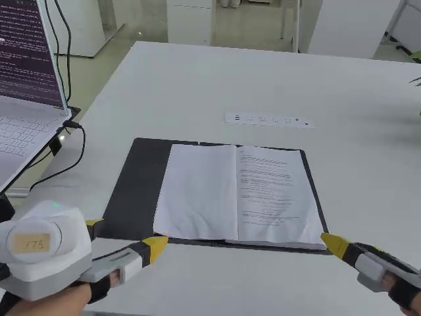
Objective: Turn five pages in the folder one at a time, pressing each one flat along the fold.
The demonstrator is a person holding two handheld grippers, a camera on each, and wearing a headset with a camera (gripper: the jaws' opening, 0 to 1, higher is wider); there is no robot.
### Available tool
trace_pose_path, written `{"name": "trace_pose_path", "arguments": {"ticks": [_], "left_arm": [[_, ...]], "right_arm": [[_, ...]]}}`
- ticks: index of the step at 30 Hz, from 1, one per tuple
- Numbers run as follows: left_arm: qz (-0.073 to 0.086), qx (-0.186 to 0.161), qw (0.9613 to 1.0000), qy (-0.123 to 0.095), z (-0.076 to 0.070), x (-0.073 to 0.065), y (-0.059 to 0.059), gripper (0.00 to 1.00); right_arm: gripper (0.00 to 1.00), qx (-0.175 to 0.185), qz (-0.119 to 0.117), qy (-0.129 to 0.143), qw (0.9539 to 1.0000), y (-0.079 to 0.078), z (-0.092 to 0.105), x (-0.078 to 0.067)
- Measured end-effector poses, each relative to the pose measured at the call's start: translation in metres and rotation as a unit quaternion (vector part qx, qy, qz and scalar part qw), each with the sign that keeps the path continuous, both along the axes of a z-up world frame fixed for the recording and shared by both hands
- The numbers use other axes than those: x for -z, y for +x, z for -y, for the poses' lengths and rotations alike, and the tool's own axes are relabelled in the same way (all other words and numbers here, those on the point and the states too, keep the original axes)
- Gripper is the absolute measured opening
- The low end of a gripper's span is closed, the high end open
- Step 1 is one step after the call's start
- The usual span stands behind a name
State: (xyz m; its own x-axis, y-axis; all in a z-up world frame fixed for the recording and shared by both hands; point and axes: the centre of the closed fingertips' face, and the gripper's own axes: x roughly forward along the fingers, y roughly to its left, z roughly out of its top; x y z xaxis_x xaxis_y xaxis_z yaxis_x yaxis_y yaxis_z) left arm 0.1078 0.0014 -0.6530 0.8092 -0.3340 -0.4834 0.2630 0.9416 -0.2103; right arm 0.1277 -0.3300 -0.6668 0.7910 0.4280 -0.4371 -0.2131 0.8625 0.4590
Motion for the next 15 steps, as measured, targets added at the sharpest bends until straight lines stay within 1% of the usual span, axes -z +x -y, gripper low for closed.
{"name": "trace_pose_path", "arguments": {"ticks": [2,4,5,8,10,13,15], "left_arm": [[0.002,-0.005,1.0000,0.000,-0.001,0.000,-0.004,0.78],[0.002,-0.005,1.0000,0.002,0.000,0.001,-0.007,0.83],[0.004,-0.007,1.0000,0.002,-0.001,0.001,-0.007,0.87],[-0.001,-0.009,1.0000,-0.002,0.000,0.001,-0.010,0.97],[-0.001,-0.007,1.0000,-0.004,0.002,0.001,-0.013,0.99],[0.000,0.000,1.0000,0.007,0.004,0.000,-0.016,0.99],[0.004,0.001,0.9999,0.009,0.004,-0.002,-0.016,0.99]], "right_arm": [[0.65,-0.002,0.019,-0.028,0.9994,0.001,0.005,-0.003],[0.72,-0.007,0.027,-0.036,0.9990,-0.001,0.003,-0.006],[0.74,-0.012,0.029,-0.038,0.9988,-0.002,0.002,-0.008],[0.82,-0.017,0.033,-0.040,0.9985,-0.001,0.005,-0.005],[0.88,-0.018,0.040,-0.042,0.9982,-0.001,0.007,-0.006],[0.98,-0.020,0.047,-0.039,0.9979,-0.002,0.007,-0.007],[1.00,-0.027,0.051,-0.040,0.9975,-0.004,0.007,-0.008]]}}
